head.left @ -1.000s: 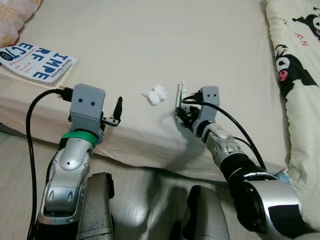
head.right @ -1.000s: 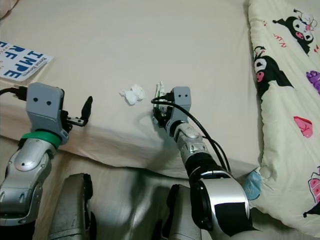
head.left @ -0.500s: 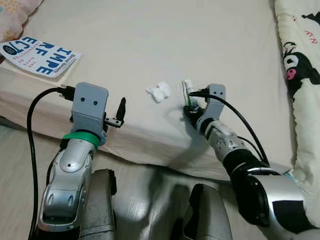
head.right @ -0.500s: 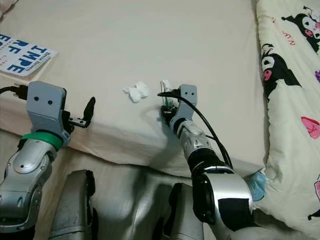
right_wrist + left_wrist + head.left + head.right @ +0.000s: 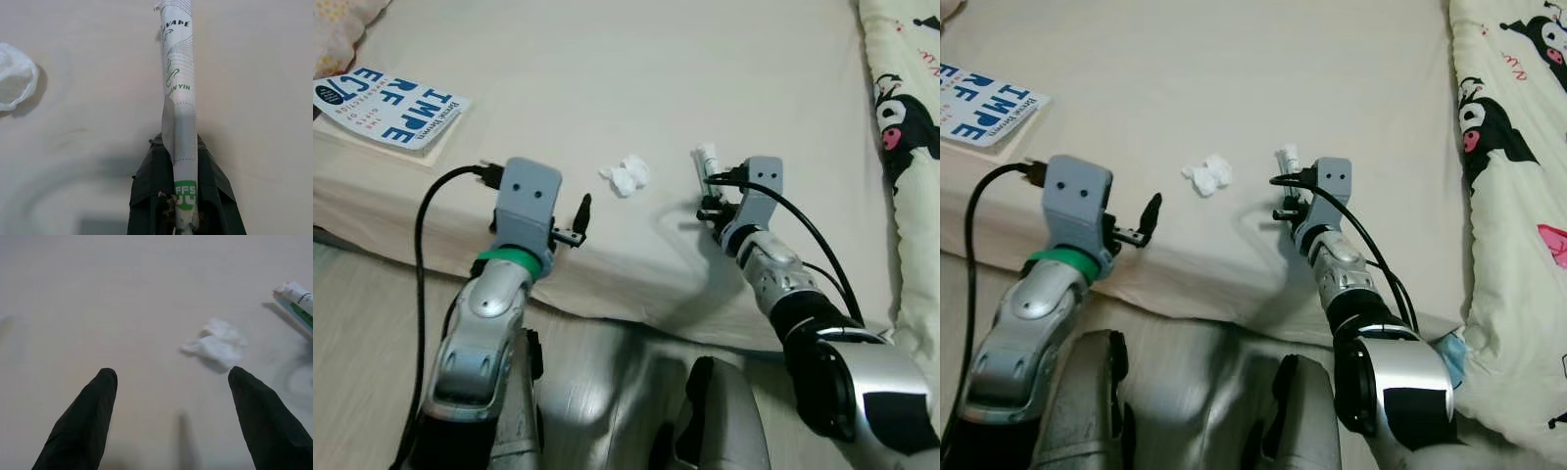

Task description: Clean up the room

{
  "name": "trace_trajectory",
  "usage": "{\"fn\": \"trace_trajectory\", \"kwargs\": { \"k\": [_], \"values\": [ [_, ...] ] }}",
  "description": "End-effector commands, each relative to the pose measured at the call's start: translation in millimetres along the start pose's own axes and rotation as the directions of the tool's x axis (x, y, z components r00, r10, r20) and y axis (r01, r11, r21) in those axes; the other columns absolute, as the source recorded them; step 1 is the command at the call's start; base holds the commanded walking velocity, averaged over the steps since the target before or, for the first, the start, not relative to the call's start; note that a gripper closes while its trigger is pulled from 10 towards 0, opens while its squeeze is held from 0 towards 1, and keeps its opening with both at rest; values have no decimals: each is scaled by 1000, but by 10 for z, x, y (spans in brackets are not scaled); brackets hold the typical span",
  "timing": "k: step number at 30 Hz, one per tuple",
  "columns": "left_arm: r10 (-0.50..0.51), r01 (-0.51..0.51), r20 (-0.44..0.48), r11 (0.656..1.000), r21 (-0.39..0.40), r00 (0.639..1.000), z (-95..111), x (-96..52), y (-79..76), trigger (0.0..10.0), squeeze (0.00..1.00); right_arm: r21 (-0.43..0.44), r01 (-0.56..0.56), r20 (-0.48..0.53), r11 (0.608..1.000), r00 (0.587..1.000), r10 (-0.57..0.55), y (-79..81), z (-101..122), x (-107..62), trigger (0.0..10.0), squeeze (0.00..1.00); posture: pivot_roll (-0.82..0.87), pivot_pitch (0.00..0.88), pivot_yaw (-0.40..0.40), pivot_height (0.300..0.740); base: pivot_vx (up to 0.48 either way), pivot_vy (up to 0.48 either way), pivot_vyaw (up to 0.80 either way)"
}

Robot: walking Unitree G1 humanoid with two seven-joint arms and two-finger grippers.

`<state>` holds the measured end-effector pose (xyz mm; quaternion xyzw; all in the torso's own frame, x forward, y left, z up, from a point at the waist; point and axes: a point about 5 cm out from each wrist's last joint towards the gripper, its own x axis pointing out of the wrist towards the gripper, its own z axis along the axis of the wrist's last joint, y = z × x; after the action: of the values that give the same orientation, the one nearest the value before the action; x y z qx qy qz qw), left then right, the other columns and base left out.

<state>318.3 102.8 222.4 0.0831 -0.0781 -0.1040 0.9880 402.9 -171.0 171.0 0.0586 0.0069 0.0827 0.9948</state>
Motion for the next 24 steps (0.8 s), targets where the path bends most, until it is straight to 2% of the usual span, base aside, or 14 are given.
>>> {"fn": "trace_trajectory", "kwargs": {
  "k": [1, 6, 8, 9, 10, 11, 12, 13, 15, 17, 18, 21, 22, 24],
  "values": [
    [-50, 50, -29, 999, -13, 998, -101, 48, -127, 10000, 0, -1, 31, -2, 1000, 1000, -31, -135, -94, -83, 0, 0, 222, 335, -67, 514, 0, 0, 0],
    [-57, 57, -53, 998, -10, 997, -180, 239, -223, 10000, 0, -48, 71, 42, 996, 997, -69, -270, -71, -146, 0, 0, 145, 314, -56, 514, 0, 0, 0],
    [-74, 75, -67, 997, 8, 995, -233, 356, -305, 10000, 0, -84, 134, 93, 987, 988, -126, -409, -17, -208, 0, 0, 119, 313, -52, 514, 0, 0, 0],
    [-86, 87, -73, 996, 7, 994, -255, 433, -344, 10000, 51, -113, 174, 147, 978, 977, -157, -520, 45, -272, 0, 0, 94, 313, -45, 514, 0, 0, 0],
    [-86, 87, -73, 996, 7, 994, -255, 433, -344, 10000, 51, -113, 174, 147, 978, 977, -157, -520, 45, -272, 0, 0, 94, 313, -45, 514, 0, 0, 0],
    [-79, 81, -79, 997, 18, 994, -272, 499, -360, 10000, 702, -136, 196, 201, 971, 965, -167, -610, 106, -341, 8863, 0, 81, 316, -40, 514, 0, 0, 0],
    [-79, 81, -79, 997, 18, 994, -272, 499, -360, 10000, 702, -136, 196, 201, 971, 965, -167, -610, 106, -341, 8863, 0, 81, 316, -40, 514, 0, 0, 0],
    [-70, 71, -88, 997, 15, 994, -291, 561, -358, 10000, 1000, -170, 215, 257, 962, 952, -167, -689, 170, -423, 10000, 0, 55, 321, -33, 514, 0, 0, 0],
    [-43, 45, -96, 999, 17, 994, -305, 633, -322, 10000, 1000, -211, 212, 324, 954, 936, -136, -748, 248, -547, 10000, 0, 23, 331, -26, 514, 0, 0, 0],
    [-30, 32, -96, 999, 18, 995, -305, 666, -302, 10000, 1000, -233, 200, 349, 952, 931, -110, -750, 278, -607, 10000, 0, 3, 341, -21, 514, 0, 0, 0],
    [-22, 24, -86, 999, 25, 996, -290, 695, -293, 10000, 937, -253, 187, 365, 949, 927, -86, -741, 298, -659, 10000, 0, -15, 349, -19, 514, 0, 0, 0],
    [-11, 14, -68, 999, 45, 998, -270, 737, -291, 10000, 937, -270, 180, 376, 946, 924, -69, -731, 310, -718, 10000, 0, -21, 352, -18, 514, 0, 0, 0],
    [5, -1, -53, 998, 67, 999, -248, 764, -292, 10000, 0, -273, 177, 383, 946, 922, -62, -717, 319, -749, 10000, 0, -54, 365, -15, 514, 0, 0, 0],
    [16, -13, -43, 997, 81, 999, -235, 781, -291, 10000, 0, -273, 175, 388, 946, 920, -58, -707, 326, -769, 10000, 0, -54, 365, -15, 514, 0, 0, 0]
  ]
}}
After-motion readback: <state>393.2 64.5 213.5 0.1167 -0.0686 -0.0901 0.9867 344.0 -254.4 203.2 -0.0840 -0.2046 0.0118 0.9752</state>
